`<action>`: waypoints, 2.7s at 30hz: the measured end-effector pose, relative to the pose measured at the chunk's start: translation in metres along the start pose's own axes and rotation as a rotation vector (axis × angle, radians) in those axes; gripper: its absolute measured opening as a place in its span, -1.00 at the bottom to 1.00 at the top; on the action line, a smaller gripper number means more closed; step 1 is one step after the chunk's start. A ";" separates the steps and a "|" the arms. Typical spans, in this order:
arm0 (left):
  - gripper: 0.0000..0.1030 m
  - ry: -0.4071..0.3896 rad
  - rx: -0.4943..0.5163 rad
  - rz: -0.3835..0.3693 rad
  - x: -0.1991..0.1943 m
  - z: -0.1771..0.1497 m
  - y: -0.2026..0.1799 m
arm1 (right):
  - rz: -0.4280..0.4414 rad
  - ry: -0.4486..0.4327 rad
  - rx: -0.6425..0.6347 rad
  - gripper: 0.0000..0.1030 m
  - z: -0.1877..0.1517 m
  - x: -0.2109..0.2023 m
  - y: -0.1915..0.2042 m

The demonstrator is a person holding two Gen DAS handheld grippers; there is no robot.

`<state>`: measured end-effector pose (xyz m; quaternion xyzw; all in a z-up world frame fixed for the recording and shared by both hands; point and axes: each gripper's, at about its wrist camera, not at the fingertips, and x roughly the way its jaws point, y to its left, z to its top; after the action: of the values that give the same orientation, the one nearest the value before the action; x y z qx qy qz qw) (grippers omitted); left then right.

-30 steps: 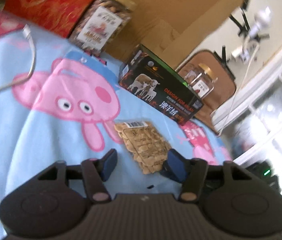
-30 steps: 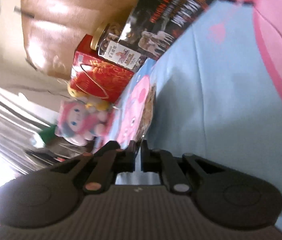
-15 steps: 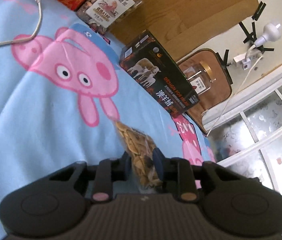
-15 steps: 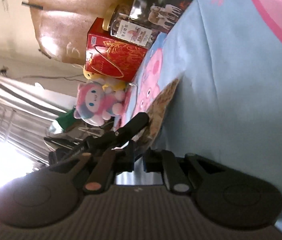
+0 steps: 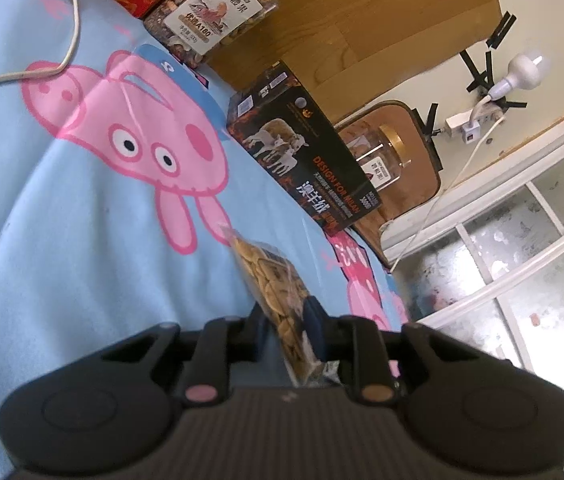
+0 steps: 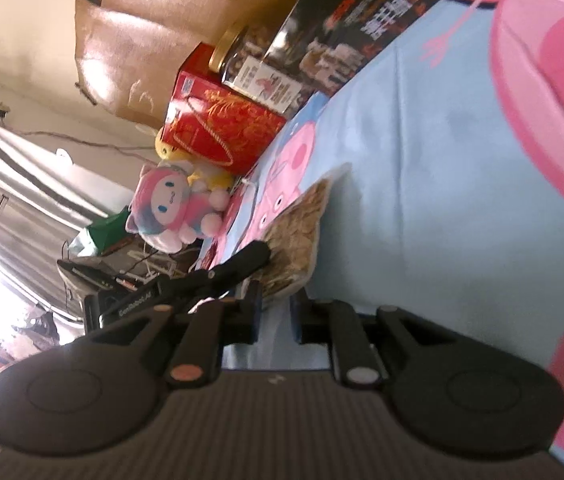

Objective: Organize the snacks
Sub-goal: 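Lift the clear nut bag off the bedspread with the left tool, then lower the clear nut bag into the black box and open the left tool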

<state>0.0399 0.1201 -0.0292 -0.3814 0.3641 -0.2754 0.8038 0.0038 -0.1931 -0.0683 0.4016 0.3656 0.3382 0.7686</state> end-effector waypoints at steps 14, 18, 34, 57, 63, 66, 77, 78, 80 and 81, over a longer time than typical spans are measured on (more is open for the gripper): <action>-0.61 -0.005 -0.006 -0.010 0.000 0.000 0.001 | -0.065 -0.055 -0.006 -0.70 0.000 0.002 0.004; -0.62 -0.012 -0.010 -0.013 -0.002 -0.001 0.001 | -0.102 -0.064 -0.097 -0.70 -0.004 0.003 0.014; -0.62 -0.027 0.091 0.042 0.008 0.022 -0.034 | -0.114 -0.112 -0.281 -0.70 0.012 0.001 0.031; -0.12 -0.090 0.445 0.327 0.170 0.153 -0.113 | -0.468 -0.466 -0.538 0.04 0.165 0.027 0.034; -0.06 -0.103 0.512 0.392 0.156 0.131 -0.126 | -0.455 -0.519 -0.518 0.06 0.150 0.006 0.038; -0.04 -0.129 0.548 0.406 0.139 0.115 -0.138 | -0.448 -0.534 -0.513 0.06 0.133 0.000 0.045; 0.05 -0.160 0.584 0.536 0.070 0.035 -0.141 | -0.468 -0.553 -0.491 0.06 0.053 -0.022 0.055; 0.05 -0.159 0.582 0.548 0.066 0.028 -0.139 | -0.470 -0.543 -0.490 0.06 0.046 -0.023 0.057; 0.05 -0.157 0.583 0.570 0.059 0.015 -0.136 | -0.481 -0.519 -0.497 0.06 0.035 -0.024 0.059; 0.05 -0.157 0.585 0.581 0.056 0.009 -0.135 | -0.484 -0.509 -0.499 0.06 0.029 -0.025 0.060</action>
<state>0.0571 0.0087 0.0635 -0.0386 0.3005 -0.0992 0.9478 0.0020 -0.1970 0.0030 0.1766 0.1549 0.1162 0.9650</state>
